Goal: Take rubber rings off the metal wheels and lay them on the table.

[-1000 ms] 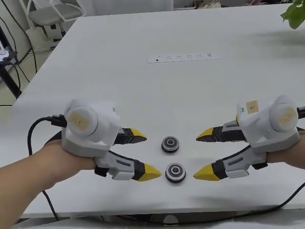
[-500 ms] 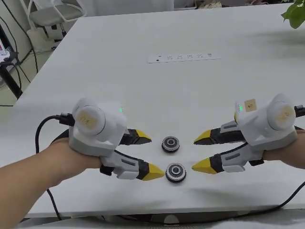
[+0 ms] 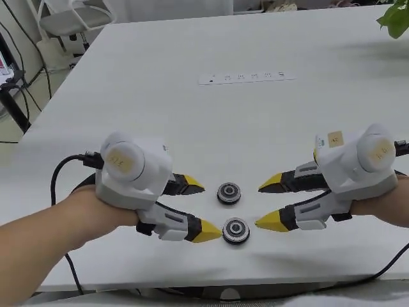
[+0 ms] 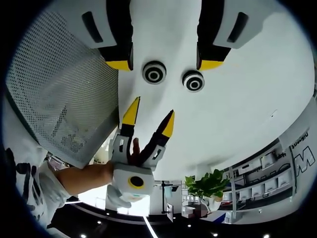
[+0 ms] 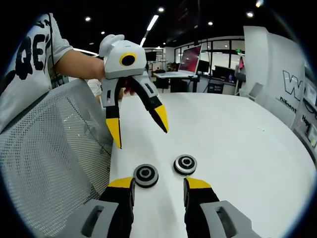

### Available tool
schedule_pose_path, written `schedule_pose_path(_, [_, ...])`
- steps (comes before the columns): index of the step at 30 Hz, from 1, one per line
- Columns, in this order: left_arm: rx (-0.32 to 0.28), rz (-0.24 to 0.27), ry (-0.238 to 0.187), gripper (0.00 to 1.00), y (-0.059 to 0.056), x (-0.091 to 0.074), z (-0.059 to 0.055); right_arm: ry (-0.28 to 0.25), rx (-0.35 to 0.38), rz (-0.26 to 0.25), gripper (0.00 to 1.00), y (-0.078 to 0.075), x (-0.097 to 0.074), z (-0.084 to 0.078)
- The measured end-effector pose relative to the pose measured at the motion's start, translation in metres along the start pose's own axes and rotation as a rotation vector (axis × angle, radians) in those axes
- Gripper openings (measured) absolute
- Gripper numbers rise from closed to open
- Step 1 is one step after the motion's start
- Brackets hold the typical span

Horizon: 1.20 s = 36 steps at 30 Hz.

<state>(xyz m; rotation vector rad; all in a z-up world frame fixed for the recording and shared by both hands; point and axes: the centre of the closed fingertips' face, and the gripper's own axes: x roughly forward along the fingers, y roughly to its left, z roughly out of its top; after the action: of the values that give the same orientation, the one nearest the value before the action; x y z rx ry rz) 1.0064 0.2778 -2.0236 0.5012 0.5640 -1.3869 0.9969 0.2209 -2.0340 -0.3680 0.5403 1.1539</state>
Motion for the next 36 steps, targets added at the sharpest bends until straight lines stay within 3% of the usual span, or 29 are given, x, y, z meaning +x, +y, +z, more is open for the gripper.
schedule_pose_path(14, [0.013,-0.016,0.007,0.46,-0.004,0.008,0.004,0.029,-0.008,0.018,0.31,0.002,0.004,-0.007])
schedule_pose_path(36, [0.018,-0.043,0.04,0.38,-0.009,0.027,-0.002,0.084,-0.018,0.073,0.15,0.012,0.015,-0.019])
